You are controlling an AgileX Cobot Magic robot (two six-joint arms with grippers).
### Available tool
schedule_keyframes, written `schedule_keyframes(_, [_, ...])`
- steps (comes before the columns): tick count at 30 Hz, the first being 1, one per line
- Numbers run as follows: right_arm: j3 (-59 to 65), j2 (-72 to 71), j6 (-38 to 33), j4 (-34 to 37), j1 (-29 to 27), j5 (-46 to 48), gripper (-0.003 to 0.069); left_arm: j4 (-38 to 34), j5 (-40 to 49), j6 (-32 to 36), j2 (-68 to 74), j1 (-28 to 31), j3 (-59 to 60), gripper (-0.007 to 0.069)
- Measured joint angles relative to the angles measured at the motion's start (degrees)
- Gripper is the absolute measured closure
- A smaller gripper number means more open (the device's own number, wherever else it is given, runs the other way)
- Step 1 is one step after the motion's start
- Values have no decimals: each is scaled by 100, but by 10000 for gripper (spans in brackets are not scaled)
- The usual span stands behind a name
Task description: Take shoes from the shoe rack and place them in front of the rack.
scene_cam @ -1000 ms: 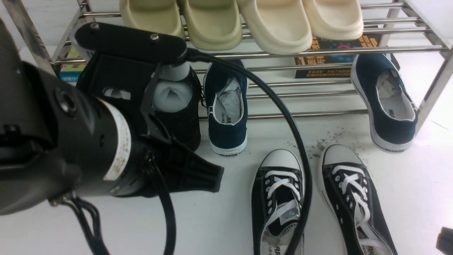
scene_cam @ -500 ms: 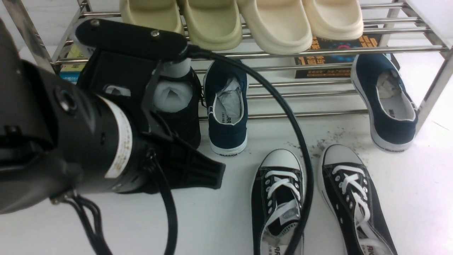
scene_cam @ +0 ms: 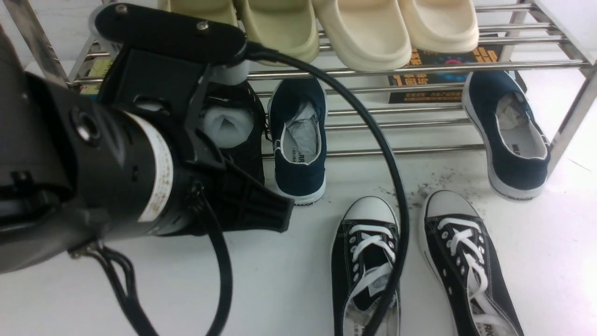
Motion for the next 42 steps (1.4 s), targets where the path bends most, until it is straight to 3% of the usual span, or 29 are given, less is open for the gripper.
schedule_keyframes(5, [0,-4,0,-4,0,63,620,21,-19,0,0,0,0,576])
schedule_keyframes(12, [0,-4,0,615,0,191,613,25,-19,0,-6,0,0,572])
schedule_keyframes(19, [-5,-4,0,322,-21,195,606,108,24,18,-254,0,0,578])
schedule_keyframes(42, [-66,-4,0,342,-114,579,575,-23,318,142,-485,0,-2,592])
